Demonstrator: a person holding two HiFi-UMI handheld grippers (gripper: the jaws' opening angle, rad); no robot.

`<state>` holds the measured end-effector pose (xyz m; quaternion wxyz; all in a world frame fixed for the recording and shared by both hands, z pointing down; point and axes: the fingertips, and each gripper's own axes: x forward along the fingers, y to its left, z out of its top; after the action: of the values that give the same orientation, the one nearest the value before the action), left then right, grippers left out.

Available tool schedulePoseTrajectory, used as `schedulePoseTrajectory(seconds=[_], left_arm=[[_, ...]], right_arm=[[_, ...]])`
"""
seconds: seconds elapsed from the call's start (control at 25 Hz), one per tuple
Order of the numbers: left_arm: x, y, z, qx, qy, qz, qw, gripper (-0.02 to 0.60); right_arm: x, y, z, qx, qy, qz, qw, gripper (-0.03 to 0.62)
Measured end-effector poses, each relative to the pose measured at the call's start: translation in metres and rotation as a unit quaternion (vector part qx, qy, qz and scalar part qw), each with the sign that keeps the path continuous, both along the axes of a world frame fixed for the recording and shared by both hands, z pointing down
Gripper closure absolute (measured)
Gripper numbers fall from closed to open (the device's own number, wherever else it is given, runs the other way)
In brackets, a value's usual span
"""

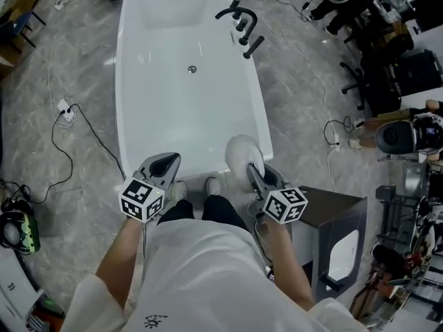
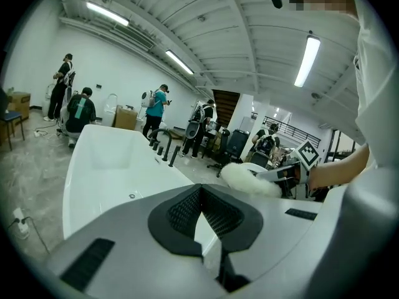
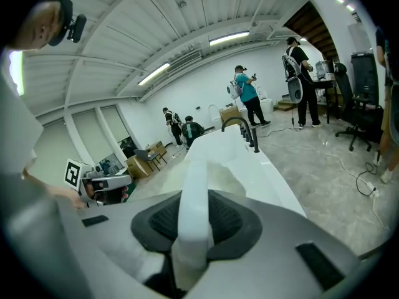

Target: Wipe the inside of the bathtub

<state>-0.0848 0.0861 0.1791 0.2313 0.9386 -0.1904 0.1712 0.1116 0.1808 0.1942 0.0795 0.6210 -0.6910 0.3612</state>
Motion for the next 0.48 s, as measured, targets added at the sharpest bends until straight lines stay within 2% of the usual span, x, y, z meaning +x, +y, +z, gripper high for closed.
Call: schedulePoseTrajectory(seconds=[0.24, 0.48], left_arm=[[0.009, -0.001, 0.018, -0.010, -0.006, -0.020, 0.9997, 0.577], [0.026, 0.003, 0.046, -0.028, -0.027, -0.047, 0.9981, 0.577]], right_arm=[[0.025, -0.003, 0.027, -0.033, 0.008, -0.007, 0.999, 0.497], [0.050, -0.015, 0.067, -0.061, 0.008, -0.056, 0.996, 0.497]])
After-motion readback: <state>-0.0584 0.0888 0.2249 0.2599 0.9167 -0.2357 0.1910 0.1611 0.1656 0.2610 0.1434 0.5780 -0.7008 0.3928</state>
